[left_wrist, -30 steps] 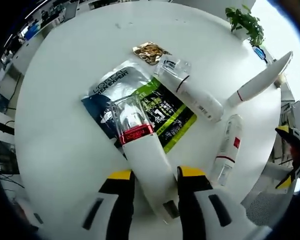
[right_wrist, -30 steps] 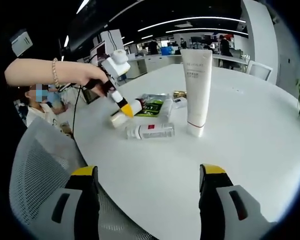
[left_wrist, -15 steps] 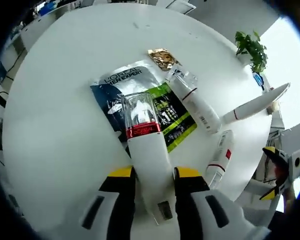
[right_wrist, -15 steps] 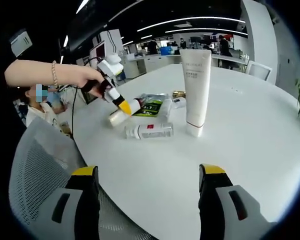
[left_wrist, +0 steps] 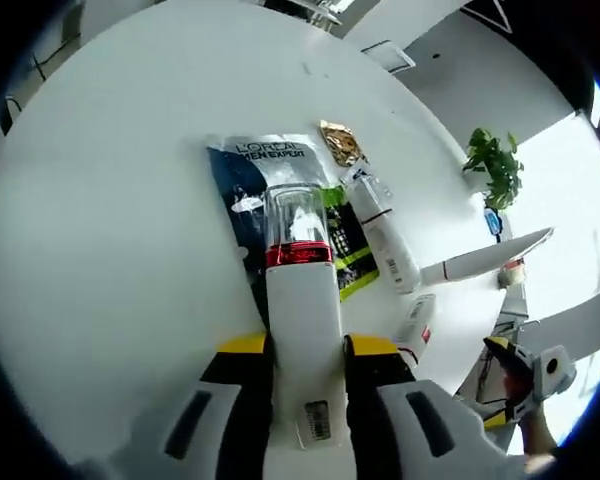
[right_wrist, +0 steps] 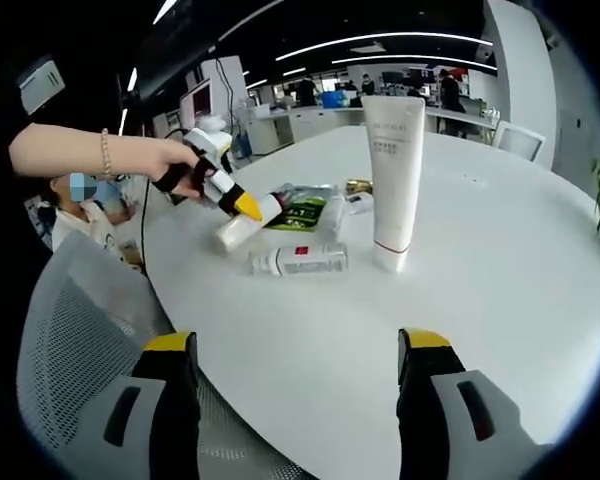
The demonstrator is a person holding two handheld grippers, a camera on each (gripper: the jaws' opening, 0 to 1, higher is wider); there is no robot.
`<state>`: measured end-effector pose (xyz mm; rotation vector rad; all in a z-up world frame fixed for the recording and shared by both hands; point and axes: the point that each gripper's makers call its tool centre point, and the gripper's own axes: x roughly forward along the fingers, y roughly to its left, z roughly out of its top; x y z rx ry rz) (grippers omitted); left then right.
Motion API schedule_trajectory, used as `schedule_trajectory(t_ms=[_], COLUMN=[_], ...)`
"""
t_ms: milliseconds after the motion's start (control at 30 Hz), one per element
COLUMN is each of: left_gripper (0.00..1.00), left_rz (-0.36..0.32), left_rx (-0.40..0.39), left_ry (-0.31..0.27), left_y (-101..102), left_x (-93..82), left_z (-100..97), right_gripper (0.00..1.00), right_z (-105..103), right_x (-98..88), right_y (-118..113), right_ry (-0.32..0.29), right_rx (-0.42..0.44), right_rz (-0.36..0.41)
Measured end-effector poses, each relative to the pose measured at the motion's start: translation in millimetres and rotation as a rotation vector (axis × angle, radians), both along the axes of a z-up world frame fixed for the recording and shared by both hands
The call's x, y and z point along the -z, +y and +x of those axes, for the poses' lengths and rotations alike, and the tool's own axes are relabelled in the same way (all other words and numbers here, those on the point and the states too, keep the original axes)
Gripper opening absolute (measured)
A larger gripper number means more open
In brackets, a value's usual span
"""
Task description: Arrange the skincare products in the storage area until every visible bottle or jar stands upright without overlapping.
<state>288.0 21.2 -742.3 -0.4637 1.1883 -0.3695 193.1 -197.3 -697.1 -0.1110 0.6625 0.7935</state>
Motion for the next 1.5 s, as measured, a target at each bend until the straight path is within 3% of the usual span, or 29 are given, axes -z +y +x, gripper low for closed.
schedule_trajectory(t_ms=[233, 400, 567, 633, 767, 900, 1267, 1367, 1433, 1500], left_gripper=[0.24, 0.24, 0.24, 0.24, 0.24, 0.24, 0.24, 0.24, 0.24, 0.24], left_rz=[-0.125, -0.158, -0.305, -0.335, -0.445, -0.520, -0.665, -0.708, -0.734, -0.753], left_rx=[-0.018, -0.012, -0.014, -0.010, 0.021, 0.045, 0.098, 0.114, 0.131, 0.149], left_ry=[-0.051, -0.085, -0.162, -0.182, -0.242, -0.277, -0.347, -0.367, -0.381, -0.399], left_y=[-9.4, -12.5, -29.8, -33.4, -48.7, -58.4, -80.1, -86.1, -90.4, -93.9], left_x=[-10.3, -15.2, -41.2, -48.1, -76.8, -95.5, -138.9, -151.9, -160.3, -167.5], left_z=[-1.1, 2.9, 3.5, 3.6, -0.2, -3.7, -20.5, -28.6, -34.5, -39.2], right_gripper=[0.81, 0.82, 0.80, 0.80, 0.79, 0.78, 0.72, 0.73, 0.73, 0.71], right_z=[-1.1, -1.3, -2.3, -2.9, -4.1, -9.4, 1.8, 5.9, 7.6, 3.4], right_x=[-0.6, 0.5, -1.0, -2.8, -9.9, -14.8, -71.9, -83.5, -88.4, -100.1], right_y=[1.7, 3.3, 6.6, 9.6, 16.3, 30.6, 86.8, 96.4, 102.3, 113.0], right_ry=[0.002, 0.004, 0.004, 0.007, 0.008, 0.008, 0.017, 0.051, 0.050, 0.083], right_rx=[-0.009, -0.018, -0.030, -0.037, -0.053, -0.123, -0.214, -0.206, -0.227, -0.258], right_rz=[-0.001, -0.003, 0.013, 0.034, 0.091, 0.121, 0.377, 0.447, 0.441, 0.498])
